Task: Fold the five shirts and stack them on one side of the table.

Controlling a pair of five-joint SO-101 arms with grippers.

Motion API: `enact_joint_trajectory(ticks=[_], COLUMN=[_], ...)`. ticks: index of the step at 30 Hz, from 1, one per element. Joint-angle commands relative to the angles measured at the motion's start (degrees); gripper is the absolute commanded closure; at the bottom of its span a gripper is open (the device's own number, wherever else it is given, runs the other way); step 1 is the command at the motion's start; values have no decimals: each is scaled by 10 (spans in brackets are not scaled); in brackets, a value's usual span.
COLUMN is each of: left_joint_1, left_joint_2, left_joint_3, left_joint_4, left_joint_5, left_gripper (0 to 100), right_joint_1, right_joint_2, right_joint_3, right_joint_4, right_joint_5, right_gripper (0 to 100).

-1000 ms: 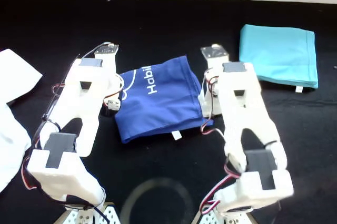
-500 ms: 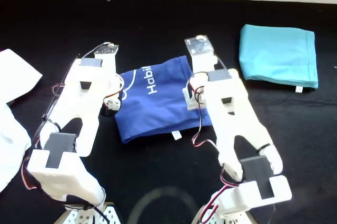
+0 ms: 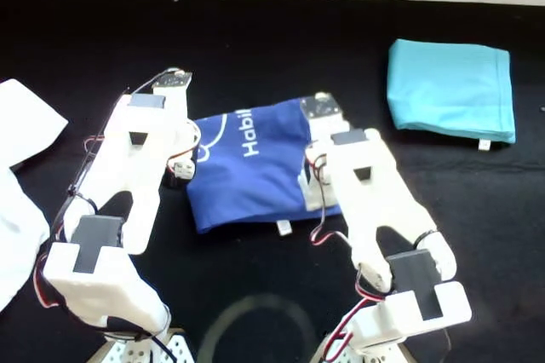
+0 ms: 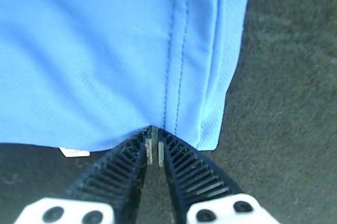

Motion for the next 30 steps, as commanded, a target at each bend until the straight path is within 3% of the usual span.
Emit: enact_joint_trajectory(ticks=[1, 6, 12, 21, 23, 28, 30], left_joint_1=[-7, -5, -4, -26, -35, -54, -59], left_joint_2=[-29, -64, -86, -78, -78, -78, -79], left_joint_3=[-7, -15, -17, -14, -14, -14, -14], left_joint_4=[6, 16, 11, 15, 15, 16, 18], left_joint_5=[5, 5, 4, 2, 2, 2, 2], left_gripper=[991, 991, 991, 991, 991, 991, 991], right_joint_1=[23, 64, 61, 63, 63, 54, 33], right_joint_2=[-7, -8, -12, -136, -124, -24, 31], right_joint_3=[4, 0, -49, -192, -218, -275, -301], right_joint_4=[10, 22, 37, 125, 131, 131, 131], right_joint_5=[0, 1, -3, -10, -45, -144, -153], right_gripper=[992, 992, 992, 986, 939, 704, 667])
